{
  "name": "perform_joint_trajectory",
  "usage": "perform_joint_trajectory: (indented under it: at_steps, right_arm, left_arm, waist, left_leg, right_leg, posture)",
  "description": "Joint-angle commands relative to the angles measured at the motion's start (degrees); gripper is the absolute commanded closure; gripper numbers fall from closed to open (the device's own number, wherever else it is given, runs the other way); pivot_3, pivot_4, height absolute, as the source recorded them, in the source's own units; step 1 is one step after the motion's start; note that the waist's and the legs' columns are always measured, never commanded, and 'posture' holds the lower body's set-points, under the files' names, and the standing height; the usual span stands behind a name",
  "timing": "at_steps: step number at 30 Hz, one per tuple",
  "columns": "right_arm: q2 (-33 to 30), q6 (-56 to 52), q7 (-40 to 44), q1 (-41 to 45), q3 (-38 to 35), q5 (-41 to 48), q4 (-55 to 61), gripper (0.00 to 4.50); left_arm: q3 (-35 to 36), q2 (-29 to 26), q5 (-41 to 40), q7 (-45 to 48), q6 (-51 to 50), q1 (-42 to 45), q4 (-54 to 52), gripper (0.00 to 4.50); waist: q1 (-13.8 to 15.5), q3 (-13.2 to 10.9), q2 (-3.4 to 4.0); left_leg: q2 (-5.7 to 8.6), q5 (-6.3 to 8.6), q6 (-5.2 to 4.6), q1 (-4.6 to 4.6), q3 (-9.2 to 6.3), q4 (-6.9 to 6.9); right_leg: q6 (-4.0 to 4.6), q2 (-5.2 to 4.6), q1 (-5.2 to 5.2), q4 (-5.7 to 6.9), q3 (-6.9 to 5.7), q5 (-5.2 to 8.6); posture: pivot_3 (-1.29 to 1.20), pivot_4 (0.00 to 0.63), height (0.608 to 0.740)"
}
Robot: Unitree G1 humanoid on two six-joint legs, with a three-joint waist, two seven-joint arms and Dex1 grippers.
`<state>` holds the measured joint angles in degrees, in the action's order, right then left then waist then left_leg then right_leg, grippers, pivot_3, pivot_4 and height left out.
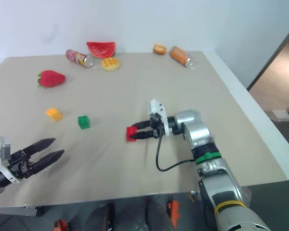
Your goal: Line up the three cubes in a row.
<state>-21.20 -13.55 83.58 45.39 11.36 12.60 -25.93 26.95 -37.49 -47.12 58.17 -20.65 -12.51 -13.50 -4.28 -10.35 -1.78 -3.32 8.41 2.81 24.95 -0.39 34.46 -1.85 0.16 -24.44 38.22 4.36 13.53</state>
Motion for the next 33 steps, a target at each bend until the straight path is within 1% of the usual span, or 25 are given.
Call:
perform_joint_trajectory:
  at_steps: [1, 9, 13, 20, 28, 33]
  right_arm:
    - [0.5, 1.57, -2.27, -0.21, -0.01, 0.12, 4.3, 3.27]
    - [2.01, 2.74, -5.25, -1.35, 0.82, 0.48, 4.98, 3.27]
    - [1.97, 2.36, -4.16, -2.29, 2.09, 0.99, 6.68, 3.27]
    - [2.06, 3.18, -3.75, -3.15, 3.88, 0.42, 6.18, 3.27]
    - [0.63, 8.7, -3.32, -4.18, 5.63, -3.02, 2.43, 3.27]
    - [-0.17, 9.85, -2.73, -3.66, 5.42, -2.96, 1.01, 3.27]
  left_arm:
    - [-0.79, -0.91, 0.87, 1.16, 0.06, 0.56, -1.07, 0.39]
    - [-1.7, -0.94, 1.46, 1.7, -0.66, 2.16, -0.62, 0.39]
    - [-2.24, -0.85, 1.66, 1.91, -0.99, 2.92, -0.21, 0.39]
    - [-2.64, -0.35, 1.61, 1.51, -1.59, 4.0, 0.17, 0.39]
    - [-3.29, -0.13, 1.72, 1.21, -1.94, 4.09, -0.65, 0.39]
    - [-3.31, -0.11, 1.62, 1.15, -2.0, 4.0, -0.85, 0.39]
  waist:
    - [-0.13, 0.0, 0.0]
    - [-0.07, 0.01, -0.01]
    - [-0.07, 0.01, -0.01]
    - [-0.08, 0.01, -0.01]
    - [-0.06, 0.01, -0.02]
    - [-0.05, 0.01, -0.02]
  left_leg:
    - [-0.01, 0.0, 0.0, -0.02, 0.03, 0.02]
    - [-0.08, 0.0, 0.0, -0.06, 0.03, 0.01]
    - [-0.09, 0.0, 0.01, -0.06, 0.03, 0.0]
    - [-0.13, 0.0, 0.0, -0.07, 0.02, 0.01]
    - [-0.13, 0.0, 0.01, -0.07, 0.02, 0.01]
    - [-0.14, 0.0, 0.01, -0.09, 0.02, 0.01]
  right_leg:
    - [0.02, 0.0, 0.0, 0.0, 0.01, -0.04]
    - [0.04, 0.08, 0.02, 0.0, 0.01, -0.03]
    - [0.04, 0.09, 0.02, 0.0, 0.01, -0.03]
    - [0.06, 0.15, 0.02, 0.0, 0.02, -0.04]
    - [0.06, 0.17, 0.03, 0.0, 0.03, -0.03]
    - [0.06, 0.18, 0.05, 0.0, 0.04, -0.03]
  posture:
    - [0.0, 0.15, 0.74]
    - [0.0, 0.15, 0.74]
    - [0.0, 0.15, 0.74]
    - [0.0, 0.15, 0.74]
    - [0.0, 0.15, 0.74]
    - [0.0, 0.15, 0.74]
